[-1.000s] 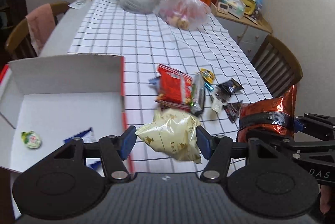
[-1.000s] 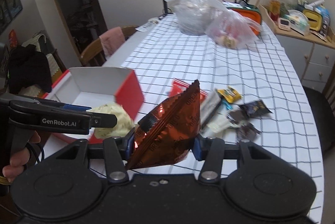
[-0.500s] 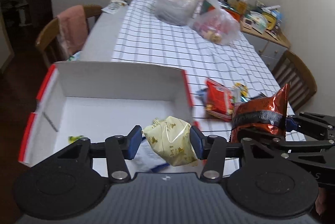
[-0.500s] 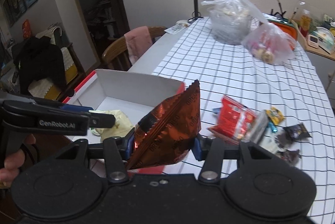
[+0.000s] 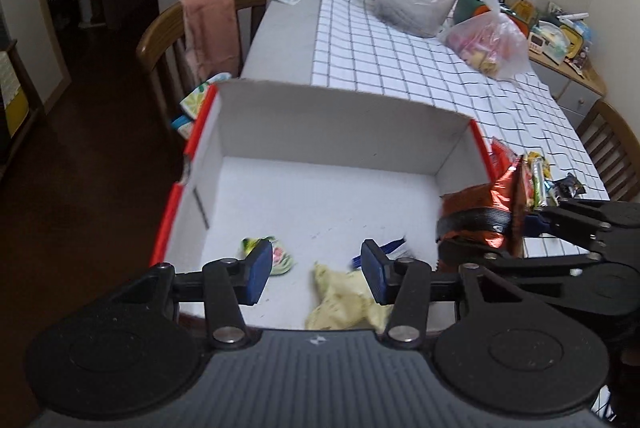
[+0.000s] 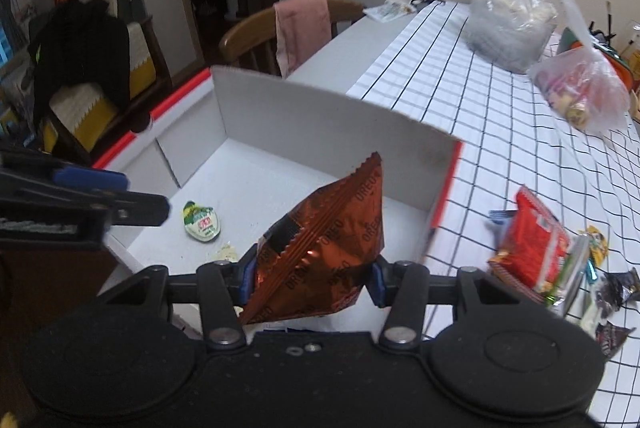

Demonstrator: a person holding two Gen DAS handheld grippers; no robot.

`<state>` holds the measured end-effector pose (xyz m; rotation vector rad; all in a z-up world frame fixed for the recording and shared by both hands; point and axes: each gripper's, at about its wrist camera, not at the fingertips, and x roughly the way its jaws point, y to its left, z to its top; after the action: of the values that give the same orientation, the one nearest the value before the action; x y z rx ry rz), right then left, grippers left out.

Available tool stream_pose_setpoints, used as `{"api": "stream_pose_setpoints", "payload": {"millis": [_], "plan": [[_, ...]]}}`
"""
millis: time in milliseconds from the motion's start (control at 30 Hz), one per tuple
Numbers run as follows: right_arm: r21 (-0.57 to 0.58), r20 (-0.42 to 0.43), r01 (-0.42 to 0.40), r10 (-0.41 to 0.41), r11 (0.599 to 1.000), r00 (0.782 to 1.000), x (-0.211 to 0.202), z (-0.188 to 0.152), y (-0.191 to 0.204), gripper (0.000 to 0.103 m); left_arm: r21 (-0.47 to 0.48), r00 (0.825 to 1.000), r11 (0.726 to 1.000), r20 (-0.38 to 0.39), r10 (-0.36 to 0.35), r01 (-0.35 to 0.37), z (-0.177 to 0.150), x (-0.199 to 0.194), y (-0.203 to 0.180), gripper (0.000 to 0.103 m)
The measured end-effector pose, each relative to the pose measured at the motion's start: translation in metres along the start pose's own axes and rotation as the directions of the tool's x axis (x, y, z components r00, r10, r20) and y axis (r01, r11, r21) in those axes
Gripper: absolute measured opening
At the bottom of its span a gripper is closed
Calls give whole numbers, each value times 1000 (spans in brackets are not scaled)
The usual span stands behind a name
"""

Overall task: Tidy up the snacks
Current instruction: 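Carry the Oreo bag in the right gripper into the box while the left gripper releases the cream bag there, then withdraw both open grippers from the box toward the remaining snacks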

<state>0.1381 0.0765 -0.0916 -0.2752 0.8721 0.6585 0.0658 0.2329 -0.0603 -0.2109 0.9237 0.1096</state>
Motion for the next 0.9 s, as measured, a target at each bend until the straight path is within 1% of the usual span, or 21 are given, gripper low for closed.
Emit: {"api": "stream_pose_setpoints", "payload": {"millis": [167, 300, 400, 467, 667, 700, 733, 900], "plan": [[-18, -28, 35, -35, 999, 999, 22, 1, 11, 49, -10, 1000, 1000, -10, -1, 1, -7, -1, 12, 48], [-26, -52, 40, -41, 999, 998, 32, -1, 14, 50, -8, 1000, 1000, -15, -5, 5, -9, 0, 15, 48], [-16, -65, 42, -43, 999, 997, 35, -5, 12, 55, -2, 1000, 1000, -18, -12, 12, -10, 0, 16, 48], [-3, -60, 45, -45, 999, 997, 32, -7, 10, 63, 4, 1000, 1000, -20, -15, 15, -10, 1, 15, 48], [20, -35, 23, -22, 1000, 999, 13, -10, 3, 64, 16, 1000, 1000, -12, -27, 27, -9, 0, 10, 51], [27, -26, 17, -16, 999, 1000, 8, -10, 1, 65, 21, 999, 999, -8, -31, 31, -9, -2, 8, 51], [36, -16, 12, -12, 999, 1000, 2, -11, 0, 70, 27, 999, 999, -3, -34, 35, -9, -3, 6, 52], [71, 38, -17, 15, 997, 999, -25, -11, -9, 72, 58, 998, 997, 25, -55, 54, -5, -10, -9, 54]]}}
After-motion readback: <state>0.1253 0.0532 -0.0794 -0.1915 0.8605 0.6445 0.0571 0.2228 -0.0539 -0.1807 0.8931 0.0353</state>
